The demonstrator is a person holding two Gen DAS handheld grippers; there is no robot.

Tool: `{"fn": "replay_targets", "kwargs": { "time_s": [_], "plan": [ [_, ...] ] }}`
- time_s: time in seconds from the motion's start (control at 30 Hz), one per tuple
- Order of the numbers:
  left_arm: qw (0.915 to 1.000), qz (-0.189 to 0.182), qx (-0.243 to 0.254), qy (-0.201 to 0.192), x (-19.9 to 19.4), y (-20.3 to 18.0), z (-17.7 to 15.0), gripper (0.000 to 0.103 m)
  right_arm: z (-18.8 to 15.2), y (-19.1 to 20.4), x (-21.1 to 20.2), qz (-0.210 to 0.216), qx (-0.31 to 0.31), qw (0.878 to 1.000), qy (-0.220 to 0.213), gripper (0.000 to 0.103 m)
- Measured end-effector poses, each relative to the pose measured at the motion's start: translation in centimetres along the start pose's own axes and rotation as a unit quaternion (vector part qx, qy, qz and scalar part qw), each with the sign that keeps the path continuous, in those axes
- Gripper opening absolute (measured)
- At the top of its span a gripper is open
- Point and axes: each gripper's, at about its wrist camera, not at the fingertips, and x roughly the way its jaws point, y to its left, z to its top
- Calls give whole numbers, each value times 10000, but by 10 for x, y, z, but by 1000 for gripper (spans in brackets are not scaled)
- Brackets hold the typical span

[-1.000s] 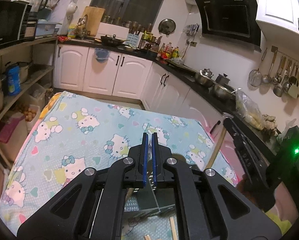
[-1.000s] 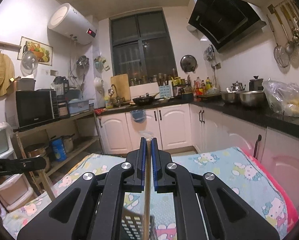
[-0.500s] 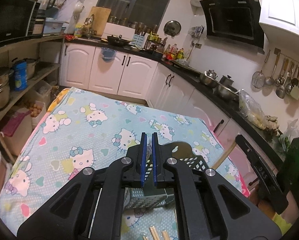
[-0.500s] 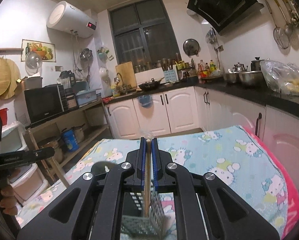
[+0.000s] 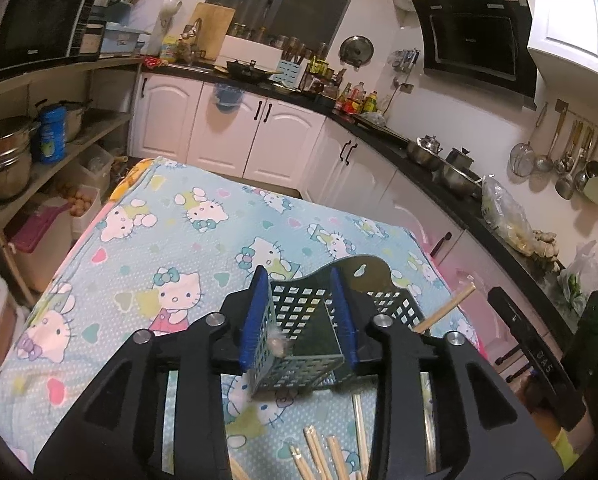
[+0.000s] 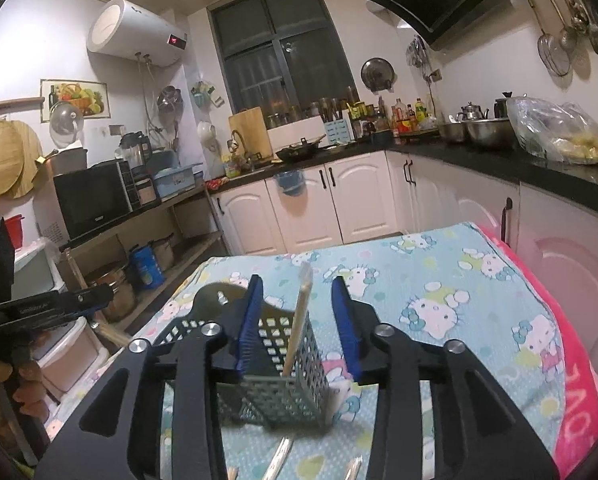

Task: Organize utensils
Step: 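Lower both chopsticks into the holder and open both grippers, then close the left gripper on another chopstick while the right gripper grasps one too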

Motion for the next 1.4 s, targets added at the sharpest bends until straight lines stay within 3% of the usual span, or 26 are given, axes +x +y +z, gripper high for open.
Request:
{"fn": "replay_targets", "kwargs": {
  "time_s": [0.6, 1.07, 1.4],
  "plan": [
    [9997, 116, -95, -172, -46, 8, -24, 78, -29, 18, -46, 131, -156, 9986, 495, 48],
    [9991, 328, -200, 162, -54, 25, -61, 79, -57, 36, -48, 236, -349, 9932, 1085, 48],
    [9961, 439, -375, 668, -41, 43, -98, 79, -82, 41, -24, 15, -417, 9843, 1714, 48]
  ]
}}
